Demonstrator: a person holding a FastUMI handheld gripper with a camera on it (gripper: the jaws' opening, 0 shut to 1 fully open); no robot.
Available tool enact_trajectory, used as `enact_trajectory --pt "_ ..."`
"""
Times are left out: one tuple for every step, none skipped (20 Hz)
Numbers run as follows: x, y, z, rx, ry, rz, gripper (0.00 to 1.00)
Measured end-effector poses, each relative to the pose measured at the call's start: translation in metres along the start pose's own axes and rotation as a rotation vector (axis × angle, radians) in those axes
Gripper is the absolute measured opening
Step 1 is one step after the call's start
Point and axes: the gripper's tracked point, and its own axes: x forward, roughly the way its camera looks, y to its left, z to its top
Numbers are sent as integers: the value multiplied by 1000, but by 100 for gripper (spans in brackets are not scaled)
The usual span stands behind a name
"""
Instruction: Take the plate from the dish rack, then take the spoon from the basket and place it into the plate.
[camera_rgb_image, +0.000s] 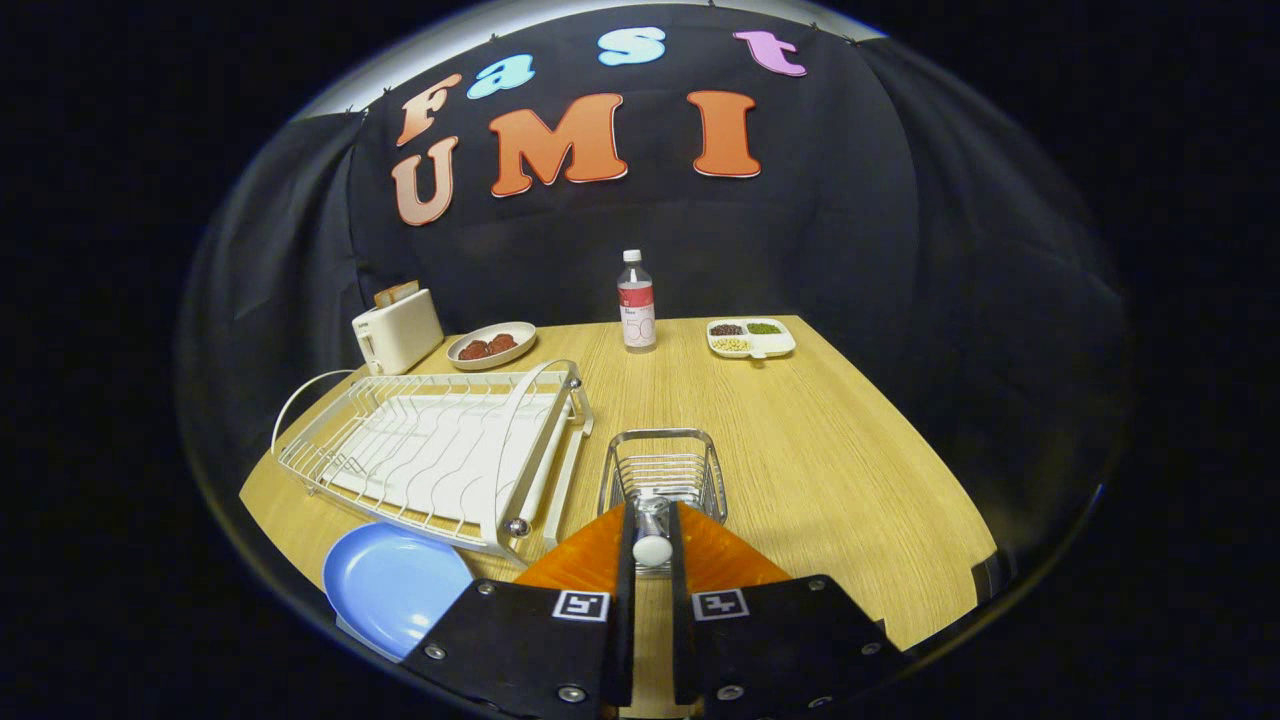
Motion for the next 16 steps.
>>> enact_trajectory --pt "1 3 3 20 3 18 15" --pt "1 3 5 38 6 26 14" --pt "1 3 7 45 11 32 14" --pt "1 2 10 40 17 33 14" --pt "-1 3 14 30 25 40 14" --pt "-3 2 17 18 35 39 14" --pt "-5 1 21 9 40 38 12" --pt "-6 0 27 4 36 36 12" --pt "-8 -1 30 5 35 31 11" --pt "-10 -1 34 5 36 36 10" --pt "-13 -1 38 6 35 43 10" --pt "-16 -1 43 6 31 49 10" --pt "-20 -3 47 3 29 51 10" --pt "-24 -4 52 -2 22 53 10" --pt "-28 -6 59 -3 15 54 10" --pt "-33 -5 65 -1 5 62 10"
